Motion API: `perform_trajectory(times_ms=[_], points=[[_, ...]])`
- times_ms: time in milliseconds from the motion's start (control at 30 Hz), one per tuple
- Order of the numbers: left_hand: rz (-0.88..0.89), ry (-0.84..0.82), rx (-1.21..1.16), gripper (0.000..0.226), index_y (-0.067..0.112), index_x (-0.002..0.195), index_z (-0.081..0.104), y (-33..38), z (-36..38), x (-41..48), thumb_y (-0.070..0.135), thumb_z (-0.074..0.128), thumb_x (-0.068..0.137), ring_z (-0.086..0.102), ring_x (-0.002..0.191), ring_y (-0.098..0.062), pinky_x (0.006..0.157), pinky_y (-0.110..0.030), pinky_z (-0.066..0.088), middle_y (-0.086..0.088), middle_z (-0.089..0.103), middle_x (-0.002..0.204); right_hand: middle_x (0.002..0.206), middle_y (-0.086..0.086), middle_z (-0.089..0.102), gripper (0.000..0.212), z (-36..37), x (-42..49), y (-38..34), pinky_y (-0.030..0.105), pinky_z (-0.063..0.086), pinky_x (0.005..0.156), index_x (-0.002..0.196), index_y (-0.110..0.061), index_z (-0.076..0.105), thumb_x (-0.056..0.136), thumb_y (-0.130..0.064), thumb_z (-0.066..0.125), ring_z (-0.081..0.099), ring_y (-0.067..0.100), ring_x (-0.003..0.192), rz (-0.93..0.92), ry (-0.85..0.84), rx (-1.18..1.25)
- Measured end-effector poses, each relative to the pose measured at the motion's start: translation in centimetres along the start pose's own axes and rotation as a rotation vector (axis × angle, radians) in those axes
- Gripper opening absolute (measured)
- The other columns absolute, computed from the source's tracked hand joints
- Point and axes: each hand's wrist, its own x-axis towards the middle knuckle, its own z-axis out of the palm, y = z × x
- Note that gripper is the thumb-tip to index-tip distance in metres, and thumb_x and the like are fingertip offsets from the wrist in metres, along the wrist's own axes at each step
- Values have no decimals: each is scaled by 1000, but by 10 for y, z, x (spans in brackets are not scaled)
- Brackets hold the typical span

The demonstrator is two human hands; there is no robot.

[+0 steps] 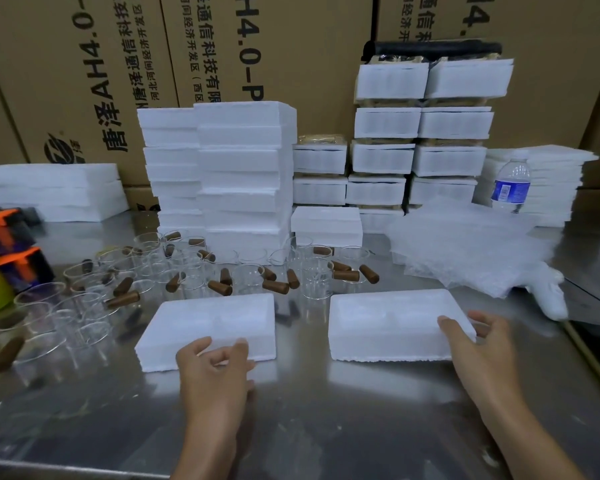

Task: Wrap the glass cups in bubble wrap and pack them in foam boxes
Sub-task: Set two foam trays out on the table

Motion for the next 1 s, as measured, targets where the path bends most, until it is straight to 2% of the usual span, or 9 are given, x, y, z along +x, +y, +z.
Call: perform_trajectory(times_ms=[100,200,333,400,467,667,833,900,1000], points=[[16,29,39,33,17,115,39,2,-4,6,15,61,91,60,74,-16,56,-29,45,-3,60,89,110,4,51,41,1,-3,-1,35,40,78,117,-14,45,84,-25,65,52,22,95,-22,2,-54],[185,40,235,18,21,106,50,8,-5,7,16,59,91,61,79,-17,54,-23,36,3,61,85,108,4,53,39,3,-7,-4,36,41,76,116,-13,47,84,-27,63,52,23,92,-75,-13,-205],[476,-8,768,14,27,106,52,15,-7,12,30,52,93,56,74,-19,64,-31,39,2,59,94,101,5,58,33,6,-9,-11,32,39,72,112,-11,52,84,-24,62,53,24,90,-130,-33,-363],[510,-17,1018,20,27,109,56,16,-7,16,36,44,95,49,74,-18,65,-31,37,2,53,107,103,6,57,34,10,-5,-15,33,39,78,112,-10,54,83,-22,63,53,26,97,-214,18,-404],[527,-21,1116,25,26,105,61,16,-9,21,37,40,96,43,71,-16,63,-30,34,3,46,105,101,1,55,28,17,1,-23,33,39,78,108,-13,56,82,-23,63,51,21,97,-302,28,-412],[581,-5,1134,23,24,106,58,15,-17,34,39,48,92,44,70,-18,61,-31,33,1,53,109,87,-10,62,10,78,48,-59,32,46,80,94,-26,62,85,-24,56,59,16,89,-329,-253,-402],[739,-56,949,14,24,99,59,19,-14,35,31,57,87,51,63,-19,56,-29,36,4,53,84,103,1,59,24,121,81,-58,40,36,100,112,-21,56,91,-30,49,54,26,106,-173,-389,-908],[840,-136,841,6,28,92,58,23,-10,36,29,59,87,50,58,-11,50,-25,37,10,51,75,99,6,60,20,126,88,-52,46,38,101,98,-13,57,93,-29,46,55,31,108,-122,-460,-954],[863,-294,619,6,38,85,54,33,7,34,33,56,85,56,74,-6,52,-15,42,10,56,77,85,6,55,25,124,94,-52,46,38,100,81,-11,52,96,-29,46,56,32,101,-137,-489,-958]])
